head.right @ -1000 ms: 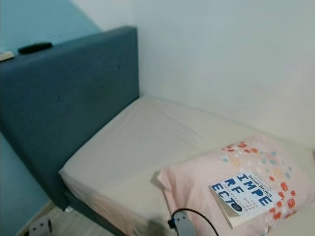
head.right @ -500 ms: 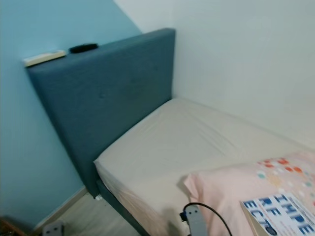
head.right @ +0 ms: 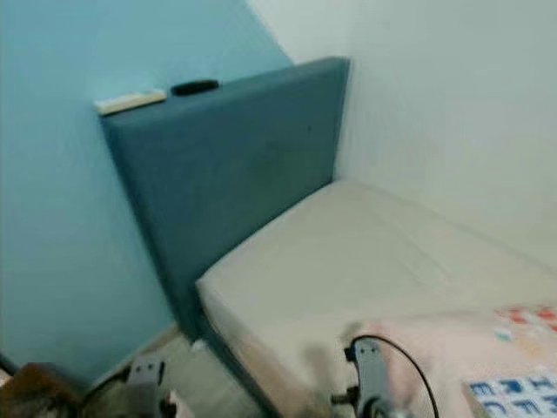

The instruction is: Clean up the room

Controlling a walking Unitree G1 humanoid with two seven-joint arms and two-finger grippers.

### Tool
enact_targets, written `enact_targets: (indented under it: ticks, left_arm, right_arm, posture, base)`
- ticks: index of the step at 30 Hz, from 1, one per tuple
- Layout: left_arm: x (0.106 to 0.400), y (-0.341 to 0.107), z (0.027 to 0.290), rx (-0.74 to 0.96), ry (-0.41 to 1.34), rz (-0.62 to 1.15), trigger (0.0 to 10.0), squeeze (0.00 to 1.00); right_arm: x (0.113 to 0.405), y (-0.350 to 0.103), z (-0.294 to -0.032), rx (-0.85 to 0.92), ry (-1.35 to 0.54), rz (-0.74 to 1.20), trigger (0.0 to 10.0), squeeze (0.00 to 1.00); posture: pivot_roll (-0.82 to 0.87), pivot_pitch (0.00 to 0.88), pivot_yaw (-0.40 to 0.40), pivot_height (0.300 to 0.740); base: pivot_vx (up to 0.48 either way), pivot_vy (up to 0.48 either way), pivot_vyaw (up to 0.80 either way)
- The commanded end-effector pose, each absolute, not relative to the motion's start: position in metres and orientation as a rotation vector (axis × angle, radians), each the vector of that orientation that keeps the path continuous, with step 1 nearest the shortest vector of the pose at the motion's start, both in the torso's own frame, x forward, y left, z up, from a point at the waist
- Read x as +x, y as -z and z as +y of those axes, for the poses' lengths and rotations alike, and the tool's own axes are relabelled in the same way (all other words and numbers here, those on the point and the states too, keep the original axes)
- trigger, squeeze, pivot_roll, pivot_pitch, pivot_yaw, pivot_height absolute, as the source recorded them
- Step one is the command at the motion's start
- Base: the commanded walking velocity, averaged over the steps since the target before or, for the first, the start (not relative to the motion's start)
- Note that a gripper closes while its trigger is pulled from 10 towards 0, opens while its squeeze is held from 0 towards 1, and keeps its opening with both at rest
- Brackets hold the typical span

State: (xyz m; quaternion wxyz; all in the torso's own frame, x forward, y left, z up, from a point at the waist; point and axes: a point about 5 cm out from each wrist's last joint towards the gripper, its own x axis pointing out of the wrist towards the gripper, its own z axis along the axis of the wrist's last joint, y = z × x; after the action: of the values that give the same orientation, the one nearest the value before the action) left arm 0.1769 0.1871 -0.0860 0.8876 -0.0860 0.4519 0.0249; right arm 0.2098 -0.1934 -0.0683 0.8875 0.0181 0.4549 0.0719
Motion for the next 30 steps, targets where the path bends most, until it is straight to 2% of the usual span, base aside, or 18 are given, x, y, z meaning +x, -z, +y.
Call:
enact_targets:
  ticks: [1,6,11,18,30]
  left_arm:
    - [0.17,0.089,0.189,-0.17,-0.063,0.966,10.0,0.0]
    - [0.163,0.092,0.188,-0.175,-0.072,0.981,10.0,0.0]
    - [0.169,0.09,0.183,-0.183,-0.076,0.968,10.0,0.0]
    - [0.177,0.088,0.173,-0.169,-0.031,0.954,10.0,0.0]
    - [0.174,0.089,0.176,-0.133,-0.013,0.97,10.0,0.0]
  right_arm:
    - [0.208,0.069,-0.195,0.034,-0.151,0.941,10.0,0.0]
    - [0.201,0.072,-0.192,0.045,-0.19,0.953,10.0,0.0]
    - [0.195,0.076,-0.185,-0.043,-0.293,0.986,10.0,0.0]
    - [0.198,0.076,-0.173,-0.031,-0.342,0.992,10.0,0.0]
    - [0.198,0.076,-0.172,0.032,-0.317,0.988,10.0,0.0]
  posture:
    - [-0.11,0.0,-0.088,0.73]
    - [-0.12,0.0,-0.105,0.73]
    - [-0.1,0.0,-0.119,0.73]
    - [-0.09,0.0,-0.104,0.73]
    - [-0.1,0.0,-0.089,0.73]
  base:
    - [0.0,0.0,0.6]
    - [0.0,0.0,0.6]
    - [0.0,0.0,0.6]
    - [0.0,0.0,0.6]
    - [0.0,0.0,0.6]
